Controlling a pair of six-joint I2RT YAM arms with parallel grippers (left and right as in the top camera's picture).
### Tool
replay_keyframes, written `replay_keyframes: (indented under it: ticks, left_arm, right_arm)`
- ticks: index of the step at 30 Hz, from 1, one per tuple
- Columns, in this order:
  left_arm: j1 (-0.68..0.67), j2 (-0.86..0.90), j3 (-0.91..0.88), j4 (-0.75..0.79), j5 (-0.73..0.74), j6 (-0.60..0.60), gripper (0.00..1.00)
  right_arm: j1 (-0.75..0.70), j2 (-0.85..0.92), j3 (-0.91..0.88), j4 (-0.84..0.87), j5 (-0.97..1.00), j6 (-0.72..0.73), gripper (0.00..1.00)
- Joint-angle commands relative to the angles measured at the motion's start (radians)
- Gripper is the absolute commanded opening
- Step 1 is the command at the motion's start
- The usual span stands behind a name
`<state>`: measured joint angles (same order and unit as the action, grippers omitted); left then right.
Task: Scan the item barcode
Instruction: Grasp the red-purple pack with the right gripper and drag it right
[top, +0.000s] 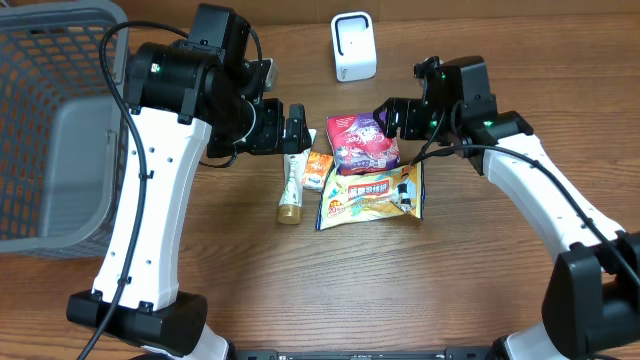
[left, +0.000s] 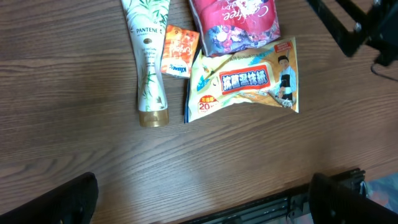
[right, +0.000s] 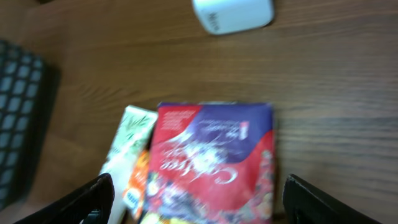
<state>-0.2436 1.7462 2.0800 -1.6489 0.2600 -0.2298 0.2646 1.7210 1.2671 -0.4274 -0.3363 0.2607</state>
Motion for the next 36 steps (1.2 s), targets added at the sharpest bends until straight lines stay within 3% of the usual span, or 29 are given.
replay_keyframes:
  ticks: [1,16,19,21,23,26,30,36]
  left_arm:
    - [-0.006,0.000,-0.004,0.004,-0.009,0.013,1.00]
    - [-0.006,0.001,-0.004,0.006,-0.009,0.013,1.00]
    - [-0.006,0.001,-0.004,0.006,-0.009,0.013,1.00]
    - [-0.006,0.001,-0.004,0.006,-0.009,0.013,1.00]
    - [-0.006,0.000,-0.004,0.006,-0.009,0.013,1.00]
    - [-0.006,0.001,-0.004,0.008,-0.009,0.013,1.00]
    - [-0.006,0.001,-0.013,0.009,-0.009,0.013,1.00]
    - [-0.006,0.001,-0.078,0.041,-0.007,0.012,1.00]
  right_arm:
    - [0.004,0.064,0.007,0.033,0.094,-0.007,0.87]
    - [0.004,0.266,0.007,0.097,-0.142,0.001,0.80]
    - [0.004,0.287,0.007,0.083,-0.152,0.004,0.74]
    - [0.004,0.301,0.006,0.076,-0.152,0.004,0.68]
    - [0.004,0.312,0.005,0.070,-0.152,0.004,0.54]
    - [0.004,0.309,0.008,0.069,-0.152,0.005,0.04]
    - [-0.001,0.276,0.037,0.011,-0.134,0.005,0.04]
    - [-0.006,0.155,0.125,-0.176,0.054,-0.001,0.04]
